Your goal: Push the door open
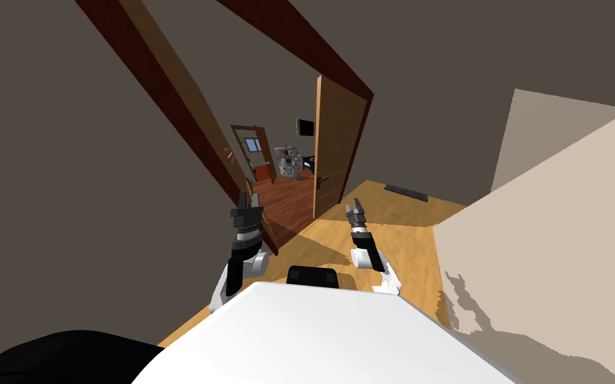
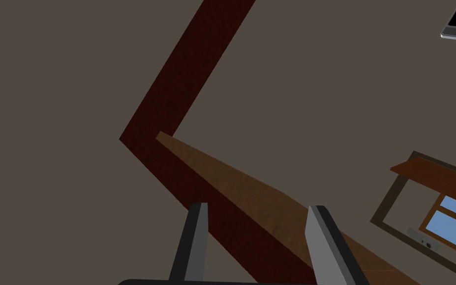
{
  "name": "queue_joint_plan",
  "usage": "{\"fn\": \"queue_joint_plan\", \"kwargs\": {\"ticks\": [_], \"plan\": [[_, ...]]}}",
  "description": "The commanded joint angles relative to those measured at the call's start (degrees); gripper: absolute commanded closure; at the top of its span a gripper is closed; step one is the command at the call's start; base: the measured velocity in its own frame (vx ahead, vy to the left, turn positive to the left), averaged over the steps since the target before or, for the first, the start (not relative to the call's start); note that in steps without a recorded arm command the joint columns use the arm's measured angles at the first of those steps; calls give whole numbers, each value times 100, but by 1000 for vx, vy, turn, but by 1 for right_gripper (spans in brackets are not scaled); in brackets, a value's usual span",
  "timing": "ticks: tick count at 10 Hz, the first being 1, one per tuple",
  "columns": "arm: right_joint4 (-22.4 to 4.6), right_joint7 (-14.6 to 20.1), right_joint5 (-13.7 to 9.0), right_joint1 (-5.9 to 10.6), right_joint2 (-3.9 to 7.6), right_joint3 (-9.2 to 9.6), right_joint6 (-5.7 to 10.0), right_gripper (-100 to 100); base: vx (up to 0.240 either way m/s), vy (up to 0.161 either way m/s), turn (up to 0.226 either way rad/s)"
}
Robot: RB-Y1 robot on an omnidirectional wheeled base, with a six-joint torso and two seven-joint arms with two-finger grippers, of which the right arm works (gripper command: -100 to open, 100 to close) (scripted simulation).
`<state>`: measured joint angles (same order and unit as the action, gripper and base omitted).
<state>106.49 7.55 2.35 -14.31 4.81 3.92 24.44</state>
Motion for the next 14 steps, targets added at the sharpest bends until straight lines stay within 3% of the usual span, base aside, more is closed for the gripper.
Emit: {"fn": "queue_joint_plan", "kwargs": {"ticks": [1,14], "plan": [[-210,94,38,147,45,20,8,-100,79,-71,65],[-2076,749,426,1295,237,308,238,-100,89,-83,56]]}}
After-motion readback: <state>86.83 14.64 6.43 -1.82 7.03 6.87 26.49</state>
